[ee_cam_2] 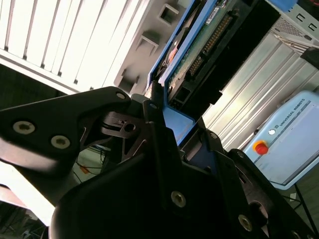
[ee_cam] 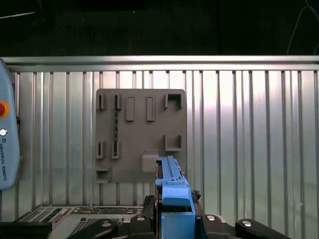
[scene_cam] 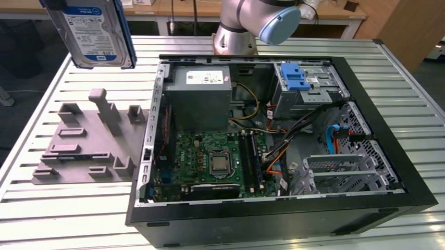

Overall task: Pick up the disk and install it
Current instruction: 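Pick up the disk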

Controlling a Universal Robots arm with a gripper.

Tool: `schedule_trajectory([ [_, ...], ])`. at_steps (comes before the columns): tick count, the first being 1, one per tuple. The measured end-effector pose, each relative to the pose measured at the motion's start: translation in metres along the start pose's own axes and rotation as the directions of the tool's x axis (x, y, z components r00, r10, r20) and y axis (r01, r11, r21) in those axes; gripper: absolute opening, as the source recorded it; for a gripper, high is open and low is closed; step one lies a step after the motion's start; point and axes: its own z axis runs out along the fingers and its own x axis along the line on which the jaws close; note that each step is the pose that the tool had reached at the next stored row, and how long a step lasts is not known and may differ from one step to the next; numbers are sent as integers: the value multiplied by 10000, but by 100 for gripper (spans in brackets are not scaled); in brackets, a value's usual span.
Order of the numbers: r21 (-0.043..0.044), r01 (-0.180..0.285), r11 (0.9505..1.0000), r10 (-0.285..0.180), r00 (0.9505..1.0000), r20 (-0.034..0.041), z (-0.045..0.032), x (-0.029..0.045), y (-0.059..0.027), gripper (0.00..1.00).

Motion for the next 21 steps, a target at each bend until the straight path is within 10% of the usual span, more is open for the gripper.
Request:
schedule_trajectory([
  [21, -1, -1, 10000, 1, 10000, -1, -3, -2, -153, 36],
])
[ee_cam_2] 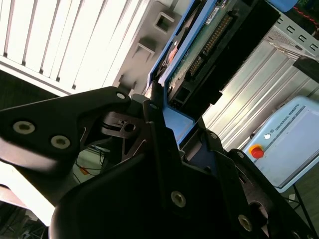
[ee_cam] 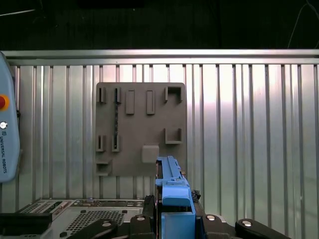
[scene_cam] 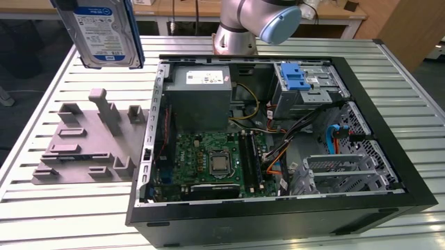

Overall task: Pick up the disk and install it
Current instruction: 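Pick up the disk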

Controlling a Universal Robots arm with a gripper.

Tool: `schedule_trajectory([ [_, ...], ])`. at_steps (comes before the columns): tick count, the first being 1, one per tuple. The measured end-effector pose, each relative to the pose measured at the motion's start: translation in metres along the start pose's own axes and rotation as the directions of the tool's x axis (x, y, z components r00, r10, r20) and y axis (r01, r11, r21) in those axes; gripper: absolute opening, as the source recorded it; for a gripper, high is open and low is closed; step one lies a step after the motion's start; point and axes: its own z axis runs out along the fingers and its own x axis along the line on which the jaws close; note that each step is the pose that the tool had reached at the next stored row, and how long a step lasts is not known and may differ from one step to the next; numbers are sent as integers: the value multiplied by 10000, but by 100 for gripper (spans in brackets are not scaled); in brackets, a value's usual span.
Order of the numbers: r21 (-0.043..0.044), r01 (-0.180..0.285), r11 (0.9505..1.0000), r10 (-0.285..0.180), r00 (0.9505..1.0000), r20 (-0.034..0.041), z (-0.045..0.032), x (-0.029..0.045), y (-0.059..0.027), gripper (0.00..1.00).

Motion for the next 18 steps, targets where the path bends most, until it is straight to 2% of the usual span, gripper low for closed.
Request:
schedule_trajectory([
  [18, 0, 1, 10000, -1, 10000, 0, -2, -2, -121, 36],
])
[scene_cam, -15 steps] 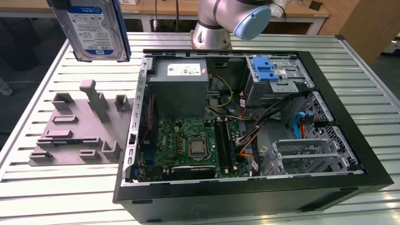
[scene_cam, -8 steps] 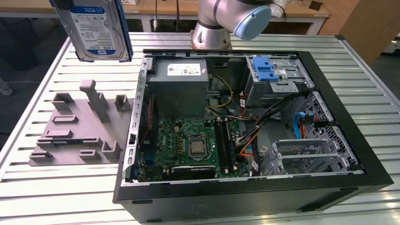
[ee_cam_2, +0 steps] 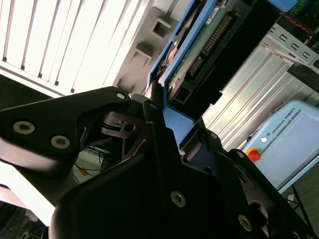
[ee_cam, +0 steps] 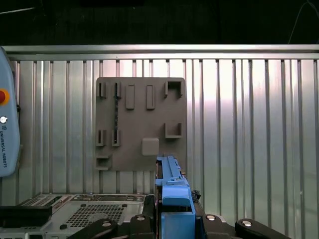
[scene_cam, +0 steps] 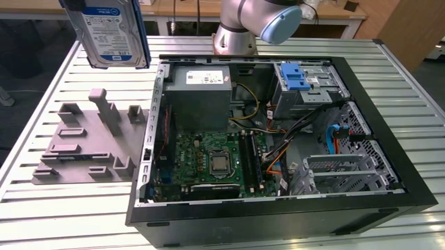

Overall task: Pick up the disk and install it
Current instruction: 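Pick up the disk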

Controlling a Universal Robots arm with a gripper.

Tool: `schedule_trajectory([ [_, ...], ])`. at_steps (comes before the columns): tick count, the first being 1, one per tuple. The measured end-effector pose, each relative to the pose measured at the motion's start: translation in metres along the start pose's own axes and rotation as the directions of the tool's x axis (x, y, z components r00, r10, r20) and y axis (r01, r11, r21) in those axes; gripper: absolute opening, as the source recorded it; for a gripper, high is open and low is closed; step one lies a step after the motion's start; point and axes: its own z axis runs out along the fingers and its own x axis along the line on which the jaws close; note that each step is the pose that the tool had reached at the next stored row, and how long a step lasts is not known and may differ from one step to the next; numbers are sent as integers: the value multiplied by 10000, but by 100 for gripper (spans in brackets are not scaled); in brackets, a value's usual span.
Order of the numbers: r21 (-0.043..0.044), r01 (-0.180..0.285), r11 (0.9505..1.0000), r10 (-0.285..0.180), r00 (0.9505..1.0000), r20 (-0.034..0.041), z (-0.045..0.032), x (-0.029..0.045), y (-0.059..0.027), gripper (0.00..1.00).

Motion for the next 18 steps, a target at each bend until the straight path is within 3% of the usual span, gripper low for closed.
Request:
schedule_trajectory([
  [18, 0, 0, 10000, 0, 10000, 1, -2, -1, -141, 36],
])
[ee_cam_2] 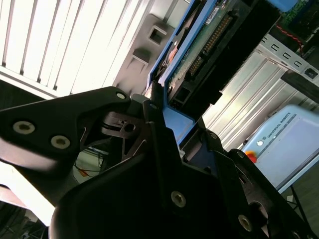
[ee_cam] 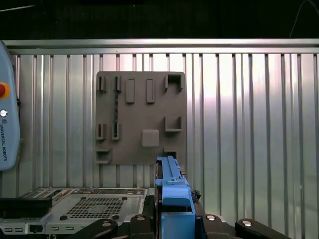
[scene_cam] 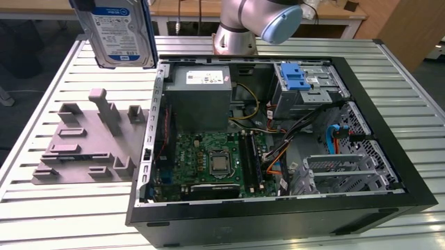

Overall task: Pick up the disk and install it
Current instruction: 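Pick up the disk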

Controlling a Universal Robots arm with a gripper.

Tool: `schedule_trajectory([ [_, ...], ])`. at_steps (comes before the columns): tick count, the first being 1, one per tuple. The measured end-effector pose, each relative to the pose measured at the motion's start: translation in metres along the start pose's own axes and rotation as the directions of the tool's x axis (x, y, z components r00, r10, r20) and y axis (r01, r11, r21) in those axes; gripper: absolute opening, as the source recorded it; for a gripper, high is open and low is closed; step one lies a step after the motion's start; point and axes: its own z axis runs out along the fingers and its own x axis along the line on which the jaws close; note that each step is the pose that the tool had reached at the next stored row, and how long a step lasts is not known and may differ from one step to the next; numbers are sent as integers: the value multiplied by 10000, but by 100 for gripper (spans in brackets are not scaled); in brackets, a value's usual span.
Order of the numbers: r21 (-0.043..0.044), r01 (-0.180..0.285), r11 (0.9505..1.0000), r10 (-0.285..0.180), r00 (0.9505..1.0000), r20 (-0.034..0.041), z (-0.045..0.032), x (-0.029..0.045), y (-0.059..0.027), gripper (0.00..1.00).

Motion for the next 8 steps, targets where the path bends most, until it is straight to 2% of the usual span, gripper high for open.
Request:
schedule_trajectory([
  [8, 0, -1, 10000, 1, 10000, 0, -2, -1, -93, 36],
])
